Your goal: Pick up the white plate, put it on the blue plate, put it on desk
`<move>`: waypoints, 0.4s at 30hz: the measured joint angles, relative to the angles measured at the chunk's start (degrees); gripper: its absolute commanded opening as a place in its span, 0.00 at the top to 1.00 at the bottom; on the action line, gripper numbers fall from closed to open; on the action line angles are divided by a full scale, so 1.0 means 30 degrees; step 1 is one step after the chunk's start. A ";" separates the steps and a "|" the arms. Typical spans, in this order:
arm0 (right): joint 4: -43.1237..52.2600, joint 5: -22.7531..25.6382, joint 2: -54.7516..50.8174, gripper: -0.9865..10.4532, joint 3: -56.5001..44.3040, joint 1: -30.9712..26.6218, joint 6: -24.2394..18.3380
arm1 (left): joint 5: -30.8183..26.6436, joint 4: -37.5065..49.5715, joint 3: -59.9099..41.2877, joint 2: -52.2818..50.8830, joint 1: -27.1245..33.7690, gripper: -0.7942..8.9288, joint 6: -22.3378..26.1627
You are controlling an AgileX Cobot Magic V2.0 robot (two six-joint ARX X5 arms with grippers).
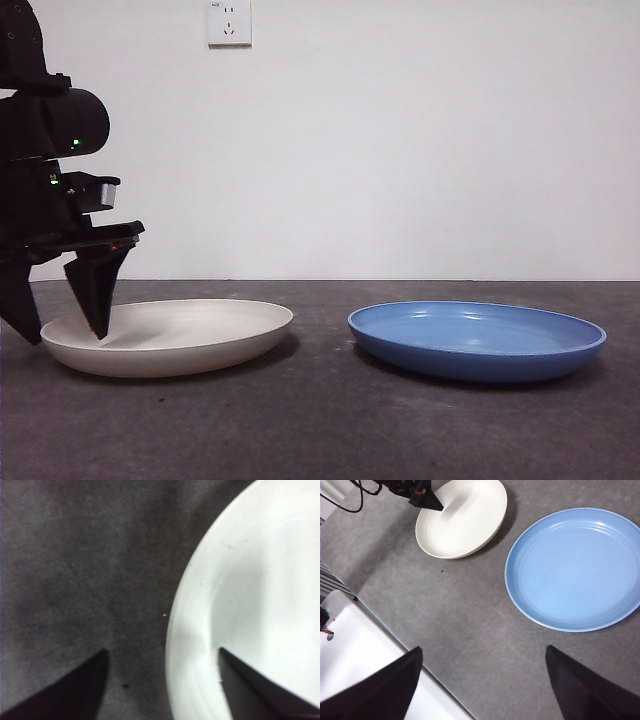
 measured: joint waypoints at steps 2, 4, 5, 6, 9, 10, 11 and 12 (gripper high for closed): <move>0.0073 0.0000 -0.0007 0.57 0.0000 0.0000 0.0007 | 0.0000 0.0036 0.0007 0.0000 0.0000 0.82 0.0000; 0.0146 0.0000 -0.0007 0.57 0.0000 0.0000 0.0000 | 0.0000 0.0029 0.0007 0.0000 0.0000 0.91 0.0000; 0.0138 0.0000 0.0000 0.57 0.0000 0.0000 0.0007 | 0.0022 0.0036 0.0007 0.0000 0.0000 0.91 -0.0007; 0.0138 0.0000 0.0000 0.57 0.0000 0.0000 0.0000 | 0.0087 0.0051 0.0007 0.0000 -0.0007 0.91 -0.0015; 0.0138 0.0000 0.0000 0.57 0.0000 0.0000 0.0000 | 0.0306 0.0189 0.0117 -0.0022 0.0000 0.91 -0.0058; 0.0138 0.0000 -0.0007 0.57 0.0000 0.0000 0.0007 | 0.0306 0.0219 0.0117 -0.0022 0.0000 0.91 -0.0066; 0.0138 0.0000 -0.0007 0.57 0.0000 0.0000 0.0007 | 0.0313 0.0219 0.0117 -0.0029 0.0000 0.91 -0.0066; 0.0138 0.0000 0.0000 0.57 0.0000 0.0000 0.0000 | 0.0313 0.0240 0.0117 -0.0044 0.0000 0.91 -0.0066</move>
